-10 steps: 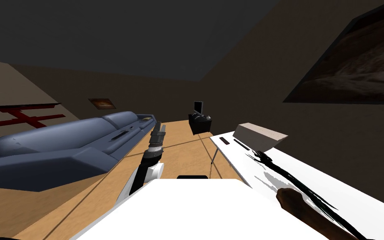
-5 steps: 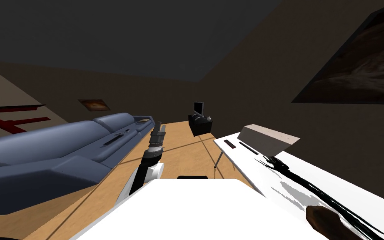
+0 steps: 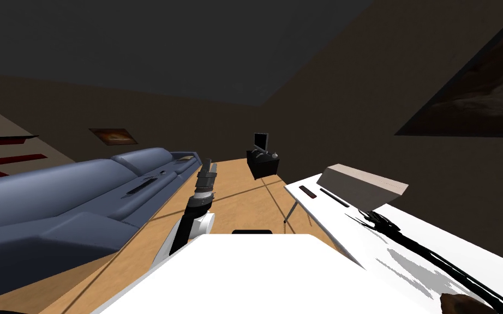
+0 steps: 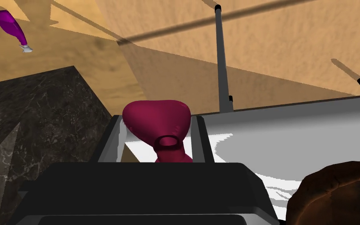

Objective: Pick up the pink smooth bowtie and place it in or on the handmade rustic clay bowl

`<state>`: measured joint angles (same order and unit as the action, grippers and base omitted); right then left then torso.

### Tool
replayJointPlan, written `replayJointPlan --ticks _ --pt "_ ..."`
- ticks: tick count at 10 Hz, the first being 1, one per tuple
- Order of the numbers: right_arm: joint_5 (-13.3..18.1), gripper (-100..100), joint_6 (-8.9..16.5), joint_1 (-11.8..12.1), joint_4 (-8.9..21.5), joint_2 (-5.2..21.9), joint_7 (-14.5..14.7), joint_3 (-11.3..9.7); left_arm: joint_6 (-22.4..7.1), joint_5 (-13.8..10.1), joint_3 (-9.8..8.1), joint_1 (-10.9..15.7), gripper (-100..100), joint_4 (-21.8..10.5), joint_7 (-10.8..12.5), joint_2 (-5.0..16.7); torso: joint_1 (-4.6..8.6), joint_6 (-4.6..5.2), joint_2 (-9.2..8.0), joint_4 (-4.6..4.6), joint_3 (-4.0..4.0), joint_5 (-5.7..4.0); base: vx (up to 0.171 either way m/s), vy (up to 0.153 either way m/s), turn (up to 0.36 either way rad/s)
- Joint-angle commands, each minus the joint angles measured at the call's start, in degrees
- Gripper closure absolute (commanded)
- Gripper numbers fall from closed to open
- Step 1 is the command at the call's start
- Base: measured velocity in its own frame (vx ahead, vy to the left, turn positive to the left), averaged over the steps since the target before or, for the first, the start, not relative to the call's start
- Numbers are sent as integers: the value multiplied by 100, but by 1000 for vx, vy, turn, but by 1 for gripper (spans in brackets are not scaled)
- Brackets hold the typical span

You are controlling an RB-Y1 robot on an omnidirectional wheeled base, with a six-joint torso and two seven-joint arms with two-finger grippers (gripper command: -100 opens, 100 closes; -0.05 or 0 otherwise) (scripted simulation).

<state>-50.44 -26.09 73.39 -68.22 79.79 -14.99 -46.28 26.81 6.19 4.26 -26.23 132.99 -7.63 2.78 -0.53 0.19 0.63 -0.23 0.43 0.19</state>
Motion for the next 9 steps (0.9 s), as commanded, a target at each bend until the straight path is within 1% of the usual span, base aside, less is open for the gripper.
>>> replayJointPlan --ticks 1,2,4,6,9 --pt "-192 100 -79 164 -57 217 -43 -78 0 0 0 0 0 0 0 0 0 0 0 0 0 0 91 88 -6" --pt "-254 100 -113 212 -69 303 -64 -106 0 0 0 0 0 0 0 0 2 -5 2 0 1 -1 96 69 2" --pt "-371 100 -178 292 -104 503 -105 -144 0 0 0 0 0 0 0 0 29 -17 1 4 -1 -7 54 15 36" --pt "-483 100 -240 353 -154 740 -144 -160 0 0 -1 1 0 0 0 1 47 -21 -17 9 -12 -14 22 0 33" --pt "-641 100 -327 405 -259 1165 -202 -143 0 0 -1 1 0 0 0 1 59 -31 -25 14 -19 -17 11 -15 66"
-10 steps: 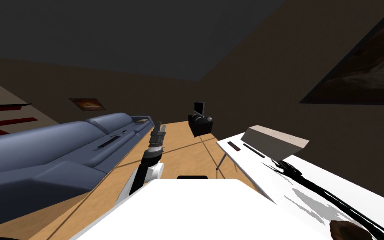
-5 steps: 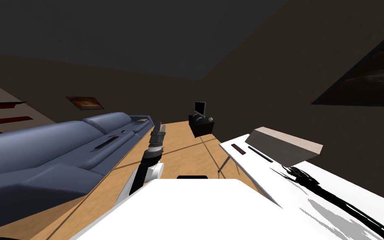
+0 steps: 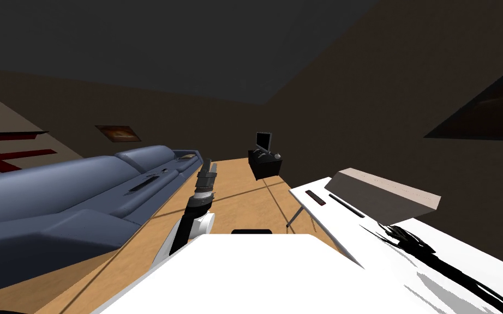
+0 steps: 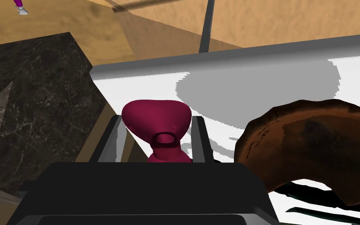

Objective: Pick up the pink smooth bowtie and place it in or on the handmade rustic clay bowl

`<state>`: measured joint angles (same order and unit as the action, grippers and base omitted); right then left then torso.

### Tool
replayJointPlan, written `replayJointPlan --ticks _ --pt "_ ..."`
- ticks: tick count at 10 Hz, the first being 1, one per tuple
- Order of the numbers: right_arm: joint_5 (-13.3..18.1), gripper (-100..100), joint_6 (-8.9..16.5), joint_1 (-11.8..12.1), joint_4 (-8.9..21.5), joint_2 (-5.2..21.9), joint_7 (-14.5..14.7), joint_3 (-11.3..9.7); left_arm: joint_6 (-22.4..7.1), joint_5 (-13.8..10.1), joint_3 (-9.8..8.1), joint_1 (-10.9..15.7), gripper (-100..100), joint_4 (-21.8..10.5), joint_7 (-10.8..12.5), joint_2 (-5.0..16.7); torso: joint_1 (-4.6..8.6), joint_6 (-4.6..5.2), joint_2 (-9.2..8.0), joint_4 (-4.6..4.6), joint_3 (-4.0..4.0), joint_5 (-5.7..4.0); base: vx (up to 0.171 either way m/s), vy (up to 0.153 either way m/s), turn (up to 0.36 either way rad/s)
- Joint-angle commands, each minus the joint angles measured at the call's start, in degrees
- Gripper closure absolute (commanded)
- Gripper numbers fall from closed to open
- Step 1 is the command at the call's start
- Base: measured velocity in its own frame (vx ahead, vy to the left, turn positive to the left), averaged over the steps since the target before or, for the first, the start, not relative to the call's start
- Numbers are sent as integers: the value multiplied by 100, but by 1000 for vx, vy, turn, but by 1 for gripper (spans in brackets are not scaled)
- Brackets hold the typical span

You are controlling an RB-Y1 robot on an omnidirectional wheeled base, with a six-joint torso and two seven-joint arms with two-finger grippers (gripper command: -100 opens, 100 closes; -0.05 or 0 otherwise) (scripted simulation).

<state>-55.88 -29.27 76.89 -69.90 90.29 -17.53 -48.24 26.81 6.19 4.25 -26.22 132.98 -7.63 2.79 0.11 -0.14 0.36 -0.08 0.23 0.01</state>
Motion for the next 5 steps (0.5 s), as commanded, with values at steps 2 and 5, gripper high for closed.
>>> replayJointPlan --ticks 2,5 --pt "-194 100 -61 67 -173 427 16 89 0 0 0 0 0 0 0 0 6 -4 -3 2 -2 -3 -8 -37 80" --pt "-322 100 -129 61 -301 893 -33 162 0 0 0 0 0 0 0 0 11 -9 -11 6 -8 -5 -23 -44 90"
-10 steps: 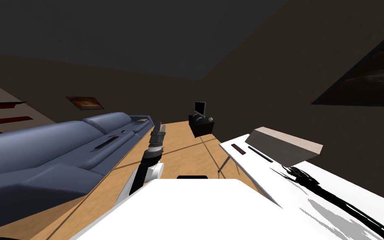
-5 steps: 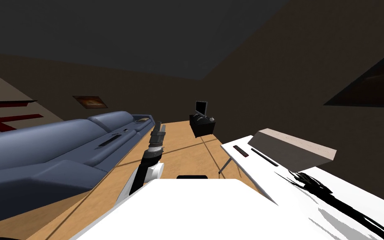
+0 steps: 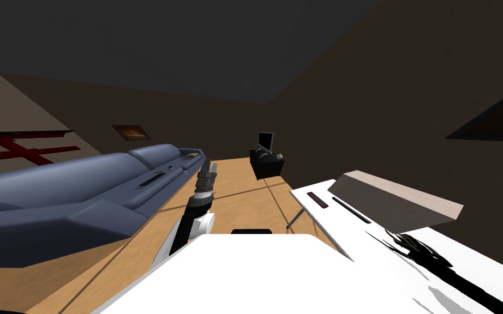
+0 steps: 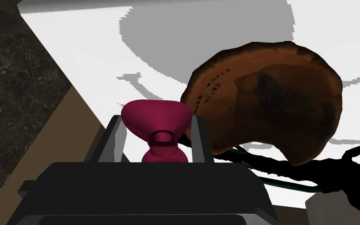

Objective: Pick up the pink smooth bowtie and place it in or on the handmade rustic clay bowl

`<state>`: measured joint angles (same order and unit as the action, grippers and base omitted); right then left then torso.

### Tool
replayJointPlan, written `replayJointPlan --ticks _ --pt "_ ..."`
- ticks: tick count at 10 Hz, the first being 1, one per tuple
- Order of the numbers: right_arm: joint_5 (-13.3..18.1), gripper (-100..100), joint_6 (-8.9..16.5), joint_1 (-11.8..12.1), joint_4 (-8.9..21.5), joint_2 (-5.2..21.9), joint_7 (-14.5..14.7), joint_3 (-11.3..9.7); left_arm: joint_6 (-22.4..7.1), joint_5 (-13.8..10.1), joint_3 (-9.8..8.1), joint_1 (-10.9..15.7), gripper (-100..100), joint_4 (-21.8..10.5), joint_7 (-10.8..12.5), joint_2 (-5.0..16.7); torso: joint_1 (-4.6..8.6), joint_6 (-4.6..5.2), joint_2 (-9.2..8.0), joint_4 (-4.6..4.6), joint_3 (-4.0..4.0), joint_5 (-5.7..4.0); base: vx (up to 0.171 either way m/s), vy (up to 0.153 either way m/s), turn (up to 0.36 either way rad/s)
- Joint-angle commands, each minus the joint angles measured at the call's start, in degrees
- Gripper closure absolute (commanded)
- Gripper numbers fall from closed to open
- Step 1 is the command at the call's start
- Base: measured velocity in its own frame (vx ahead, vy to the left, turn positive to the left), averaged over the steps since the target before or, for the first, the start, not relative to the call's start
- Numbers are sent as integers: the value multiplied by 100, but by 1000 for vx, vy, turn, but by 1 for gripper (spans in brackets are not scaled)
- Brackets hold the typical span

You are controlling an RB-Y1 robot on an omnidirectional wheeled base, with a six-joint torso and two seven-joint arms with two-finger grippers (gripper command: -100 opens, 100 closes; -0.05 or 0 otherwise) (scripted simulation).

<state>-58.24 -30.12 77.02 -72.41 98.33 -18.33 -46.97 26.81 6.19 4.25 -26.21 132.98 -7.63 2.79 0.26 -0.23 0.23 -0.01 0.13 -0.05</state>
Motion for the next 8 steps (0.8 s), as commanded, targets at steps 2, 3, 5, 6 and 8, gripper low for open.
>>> replayJointPlan --ticks 2,3,5,6,8 --pt "-159 100 -81 40 -130 373 20 85 0 0 0 0 0 0 0 0 1 1 -2 2 -2 -3 -22 -55 88" --pt "-193 100 -98 37 -167 503 7 109 0 0 0 0 0 0 0 0 0 0 -3 2 -3 -1 -25 -44 81" --pt "-258 100 -129 33 -235 733 -16 148 0 0 0 0 0 0 0 0 -8 1 -6 4 -5 -2 -21 -36 61" --pt "-286 100 -143 33 -264 830 -26 164 0 0 0 0 0 0 0 0 -10 1 -4 4 -4 -1 -13 -33 73" --pt "-347 100 -171 38 -323 1021 -46 191 0 0 0 0 0 0 0 0 -16 8 -4 3 -4 0 -16 -25 56"
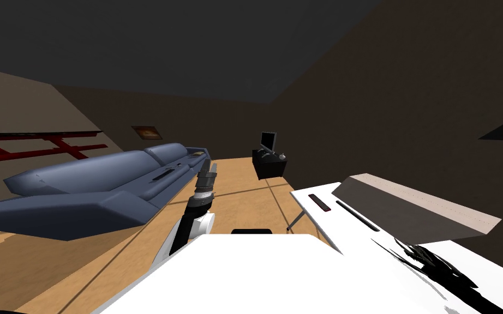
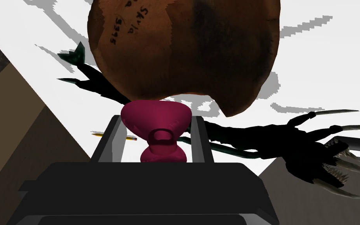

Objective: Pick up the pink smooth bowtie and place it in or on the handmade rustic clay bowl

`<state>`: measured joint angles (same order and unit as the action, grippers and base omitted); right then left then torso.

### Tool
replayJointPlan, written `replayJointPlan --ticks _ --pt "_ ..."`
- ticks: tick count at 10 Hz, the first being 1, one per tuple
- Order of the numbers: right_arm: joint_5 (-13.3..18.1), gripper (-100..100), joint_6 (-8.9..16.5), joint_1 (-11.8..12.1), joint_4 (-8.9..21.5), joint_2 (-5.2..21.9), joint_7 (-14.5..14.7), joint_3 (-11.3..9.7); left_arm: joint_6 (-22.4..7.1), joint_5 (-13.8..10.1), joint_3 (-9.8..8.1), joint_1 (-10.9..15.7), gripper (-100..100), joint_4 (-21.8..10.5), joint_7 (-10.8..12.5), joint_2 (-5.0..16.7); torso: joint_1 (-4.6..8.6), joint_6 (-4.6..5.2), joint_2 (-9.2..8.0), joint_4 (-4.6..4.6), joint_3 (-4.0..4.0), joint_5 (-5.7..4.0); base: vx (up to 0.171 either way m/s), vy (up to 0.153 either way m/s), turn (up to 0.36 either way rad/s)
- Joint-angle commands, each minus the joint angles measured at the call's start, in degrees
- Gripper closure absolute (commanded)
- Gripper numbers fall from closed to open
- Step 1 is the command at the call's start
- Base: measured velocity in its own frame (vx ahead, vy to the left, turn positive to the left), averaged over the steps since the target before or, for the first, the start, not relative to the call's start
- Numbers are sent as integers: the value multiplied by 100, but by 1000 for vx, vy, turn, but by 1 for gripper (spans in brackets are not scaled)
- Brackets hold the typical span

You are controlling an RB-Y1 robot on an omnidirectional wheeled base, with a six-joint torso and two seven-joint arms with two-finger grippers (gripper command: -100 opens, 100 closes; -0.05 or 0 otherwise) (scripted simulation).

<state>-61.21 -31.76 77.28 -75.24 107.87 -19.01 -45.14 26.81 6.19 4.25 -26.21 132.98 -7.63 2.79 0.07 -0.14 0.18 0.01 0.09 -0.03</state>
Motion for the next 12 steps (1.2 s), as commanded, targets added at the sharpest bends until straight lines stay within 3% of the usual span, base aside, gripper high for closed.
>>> replayJointPlan --ticks 1,2,6,7,8,12 --pt "0 100 0 0 0 0 0 0 0 0 0 0 0 0 0 0 0 0 0 0 0 0 -7 -13 29" --pt "-6 -100 -9 -3 0 15 4 6 0 0 0 0 0 0 0 0 -6 10 -1 0 -1 -1 0 0 0" --pt "-5 -100 -9 -3 0 15 5 7 0 0 0 0 0 0 0 0 -14 11 -3 0 -2 2 0 0 0" --pt "-5 0 -9 -3 0 15 5 7 0 0 0 0 0 0 0 0 -14 11 -3 0 -2 2 0 0 0" --pt "-132 -100 -139 81 -56 199 -33 -48 0 0 0 0 0 0 0 0 -14 11 -3 0 -2 2 -26 1 -6" --pt "-639 -100 -660 420 -283 936 -185 -265 0 0 0 0 0 0 0 0 -20 10 -23 5 -13 4 -61 12 -6"
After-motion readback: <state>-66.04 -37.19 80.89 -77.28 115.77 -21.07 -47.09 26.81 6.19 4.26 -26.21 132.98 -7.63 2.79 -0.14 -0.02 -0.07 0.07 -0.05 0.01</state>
